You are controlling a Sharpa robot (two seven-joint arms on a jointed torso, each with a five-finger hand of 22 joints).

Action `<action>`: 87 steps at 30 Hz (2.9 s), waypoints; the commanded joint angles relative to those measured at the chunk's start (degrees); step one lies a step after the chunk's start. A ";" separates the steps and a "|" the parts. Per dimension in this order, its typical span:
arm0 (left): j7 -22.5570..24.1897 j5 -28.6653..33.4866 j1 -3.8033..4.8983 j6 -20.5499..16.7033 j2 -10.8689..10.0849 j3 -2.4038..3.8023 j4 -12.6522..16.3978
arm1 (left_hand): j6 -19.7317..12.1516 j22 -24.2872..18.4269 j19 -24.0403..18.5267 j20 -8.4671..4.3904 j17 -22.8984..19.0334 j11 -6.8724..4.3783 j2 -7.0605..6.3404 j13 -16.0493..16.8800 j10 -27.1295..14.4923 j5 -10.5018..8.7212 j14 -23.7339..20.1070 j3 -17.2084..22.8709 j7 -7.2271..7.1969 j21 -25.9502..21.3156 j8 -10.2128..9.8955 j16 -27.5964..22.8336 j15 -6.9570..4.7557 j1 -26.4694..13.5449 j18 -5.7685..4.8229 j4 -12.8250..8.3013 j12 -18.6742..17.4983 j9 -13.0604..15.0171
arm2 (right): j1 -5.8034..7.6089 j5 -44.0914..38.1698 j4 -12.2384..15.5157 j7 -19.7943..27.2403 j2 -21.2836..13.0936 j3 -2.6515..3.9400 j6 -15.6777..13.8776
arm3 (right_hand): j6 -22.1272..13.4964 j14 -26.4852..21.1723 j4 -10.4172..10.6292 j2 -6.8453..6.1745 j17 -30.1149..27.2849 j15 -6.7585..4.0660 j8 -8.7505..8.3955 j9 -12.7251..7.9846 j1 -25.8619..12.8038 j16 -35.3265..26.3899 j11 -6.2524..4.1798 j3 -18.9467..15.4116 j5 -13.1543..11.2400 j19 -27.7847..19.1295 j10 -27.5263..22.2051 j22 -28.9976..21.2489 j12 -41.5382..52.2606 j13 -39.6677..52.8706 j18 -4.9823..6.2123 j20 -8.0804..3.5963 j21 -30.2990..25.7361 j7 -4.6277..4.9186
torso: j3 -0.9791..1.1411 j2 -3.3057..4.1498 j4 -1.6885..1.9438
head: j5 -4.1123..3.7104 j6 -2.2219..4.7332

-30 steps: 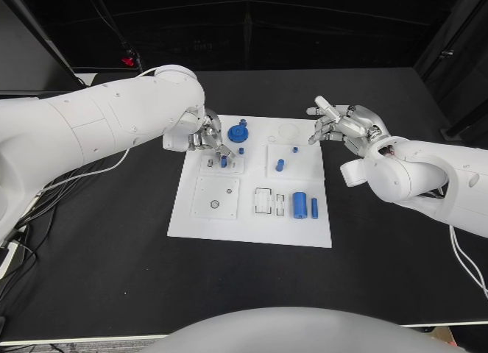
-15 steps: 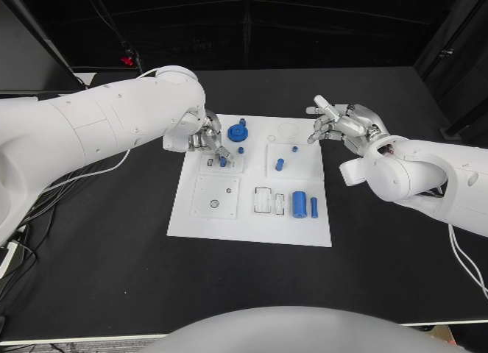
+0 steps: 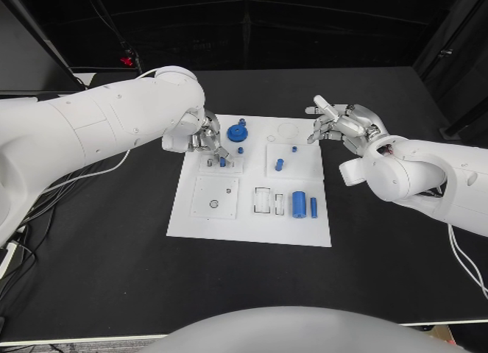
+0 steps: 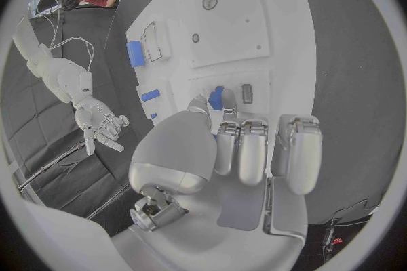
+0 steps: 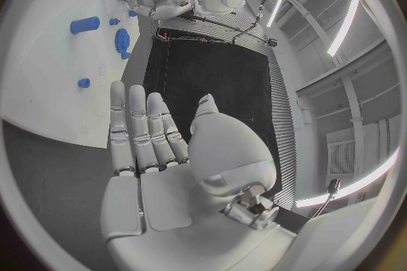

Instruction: Assemble the parts on the task board

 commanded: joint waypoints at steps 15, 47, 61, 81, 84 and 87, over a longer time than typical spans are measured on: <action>0.02 -0.16 0.00 -0.65 0.35 0.04 -0.22 | 0.19 15.10 5.99 -0.56 15.09 -0.45 3.22 14.73 5.97 1.30 6.08 0.28 -0.23 0.18 -0.40 0.05 -0.46 2.56 -0.38 -0.13 -0.38 -0.06 | 0.07 0.05 0.09 0.40 0.13 0.03 0.30 | -0.27 -0.37 0.00 0.32 -0.05 0.08 0.27 -0.02 0.23 0.31 -0.05 -0.02 0.35 0.05 -0.36 -0.05 0.20 -0.05 0.53 0.25 -0.26 0.87 | 0.01 0.02 -0.02 | -0.12 -0.08; 3.43 -0.15 -0.06 -3.93 -0.42 0.04 0.36 | -0.45 15.10 5.99 -0.09 15.09 -0.01 -3.97 14.73 5.97 15.86 6.08 16.53 0.33 0.18 -0.47 0.05 -0.30 15.22 -0.38 -0.34 -0.38 0.81 | 0.07 0.05 -0.06 0.06 -0.12 0.02 0.16 | -0.31 -0.41 0.01 0.37 -0.19 0.09 0.41 -0.02 0.31 0.41 -0.05 -0.01 0.40 0.06 -0.38 -0.08 0.28 -0.19 0.54 0.25 -0.28 0.90 | 0.00 0.02 0.04 | -0.52 -0.41; 5.78 2.34 -0.03 -7.77 -3.49 0.04 3.31 | 0.02 15.10 5.99 0.12 15.09 0.06 -5.05 14.73 5.97 15.96 6.08 19.07 0.40 0.18 -0.21 0.05 -0.25 15.04 -0.38 -0.30 -0.38 1.00 | 0.06 0.05 -0.17 0.00 -0.20 0.00 0.17 | -0.31 -0.42 0.01 0.39 -0.21 0.09 0.43 -0.02 0.32 0.42 -0.05 0.00 0.41 0.06 -0.38 -0.08 0.29 -0.21 0.54 0.26 -0.28 0.91 | 0.07 -0.03 0.10 | -0.53 -0.48; 3.74 4.56 -0.15 -14.68 -8.19 0.02 9.37 | 0.33 15.10 5.99 0.19 15.09 0.07 -5.44 14.73 5.97 16.32 6.08 19.71 0.40 0.18 -0.05 0.05 -0.23 14.59 -0.38 -0.20 -0.38 1.08 | -0.14 0.05 -0.39 0.15 -0.34 -0.02 0.23 | -0.33 -0.45 0.03 0.49 -0.30 0.09 0.52 -0.02 0.38 0.48 -0.04 0.03 0.41 0.07 -0.40 -0.10 0.34 -0.30 0.53 0.26 -0.29 0.95 | -0.02 0.02 0.04 | -0.01 -0.60; 3.86 4.79 -0.23 -15.57 -8.40 0.02 9.82 | 0.35 15.10 5.99 0.20 15.09 0.07 -5.45 14.73 5.97 16.38 6.08 19.81 0.41 0.18 -0.05 0.05 -0.23 14.49 -0.38 -0.16 -0.38 1.08 | -0.18 0.05 -0.40 0.17 -0.33 -0.03 0.27 | -0.33 -0.45 0.03 0.49 -0.30 0.09 0.52 -0.02 0.38 0.48 -0.04 0.03 0.41 0.07 -0.40 -0.10 0.34 -0.30 0.53 0.26 -0.29 0.95 | -0.01 0.01 0.01 | 0.02 -0.63; 3.92 4.90 -0.35 -16.28 -8.57 0.02 10.26 | 0.36 15.10 5.99 0.22 15.09 0.08 -5.41 14.73 5.97 16.46 6.08 19.96 0.43 0.18 -0.07 0.05 -0.22 14.34 -0.38 -0.11 -0.38 1.06 | -0.20 0.05 -0.40 0.18 -0.30 -0.03 0.30 | -0.33 -0.45 0.03 0.49 -0.30 0.09 0.52 -0.02 0.38 0.48 -0.04 0.03 0.41 0.07 -0.40 -0.10 0.34 -0.30 0.53 0.26 -0.29 0.95 | 0.00 0.02 -0.03 | 0.12 -0.59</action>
